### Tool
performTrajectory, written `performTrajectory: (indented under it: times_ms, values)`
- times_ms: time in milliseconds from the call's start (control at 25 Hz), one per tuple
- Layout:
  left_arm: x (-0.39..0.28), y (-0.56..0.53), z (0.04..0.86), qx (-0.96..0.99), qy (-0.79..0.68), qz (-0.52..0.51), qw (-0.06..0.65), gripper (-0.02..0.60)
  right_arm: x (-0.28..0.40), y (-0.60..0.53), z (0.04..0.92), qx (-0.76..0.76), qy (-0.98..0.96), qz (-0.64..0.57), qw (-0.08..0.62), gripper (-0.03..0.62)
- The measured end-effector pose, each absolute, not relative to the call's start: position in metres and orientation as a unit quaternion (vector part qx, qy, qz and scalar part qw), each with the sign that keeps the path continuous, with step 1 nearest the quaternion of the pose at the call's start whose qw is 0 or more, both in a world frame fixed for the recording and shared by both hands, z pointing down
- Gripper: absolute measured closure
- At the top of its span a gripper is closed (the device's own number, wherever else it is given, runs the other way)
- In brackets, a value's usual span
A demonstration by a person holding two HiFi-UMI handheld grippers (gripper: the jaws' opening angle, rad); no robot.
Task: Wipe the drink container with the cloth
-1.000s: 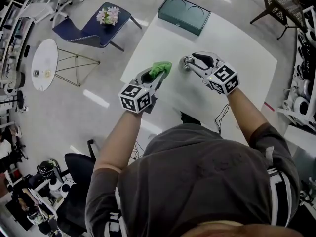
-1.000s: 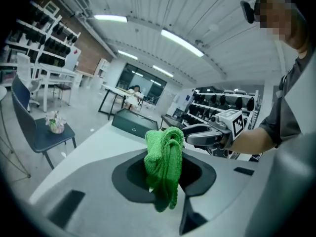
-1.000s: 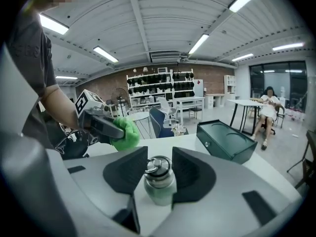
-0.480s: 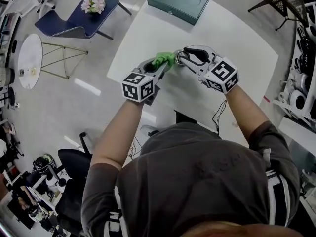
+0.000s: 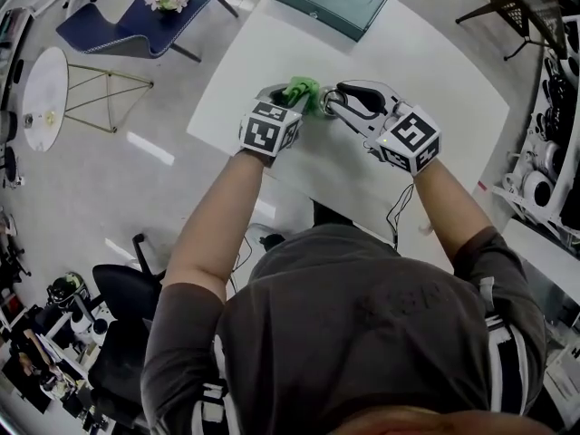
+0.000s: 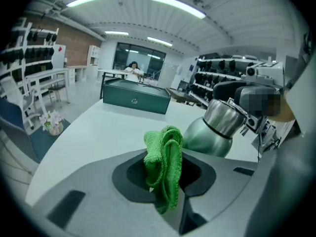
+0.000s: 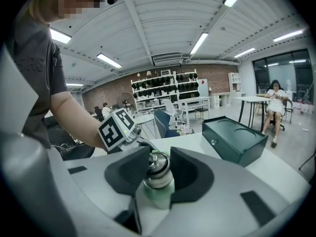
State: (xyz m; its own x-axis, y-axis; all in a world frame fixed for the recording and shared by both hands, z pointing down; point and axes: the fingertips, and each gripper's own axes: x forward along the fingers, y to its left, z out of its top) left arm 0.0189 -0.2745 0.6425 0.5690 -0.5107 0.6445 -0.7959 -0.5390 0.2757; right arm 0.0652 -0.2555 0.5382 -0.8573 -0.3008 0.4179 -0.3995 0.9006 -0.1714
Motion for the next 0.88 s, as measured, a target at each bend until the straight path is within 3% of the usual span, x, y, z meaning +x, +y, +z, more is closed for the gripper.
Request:
performTrajectory:
  times_ms: [360, 680, 880]
  values:
    - [0.025, -0.285, 0.581, 0.886, -0.278, 0.185, 0.322, 0.494, 0.065, -0.255, 0.538, 0.177, -0.957, 0.119, 0.195, 0.474]
    - [0.046, -0.298, 0.601, 0.891, -0.188, 0.222, 0.349, 0.495, 0.062, -0.255, 0.535, 0.166, -0.962, 0.114, 0.187, 0.473]
    - [0.051, -0.299, 0.639, 0.884, -0.165, 0.299, 0.318, 0.497, 0.063, -0.255, 0.535, 0.164, -0.964, 0.114, 0.177, 0.473]
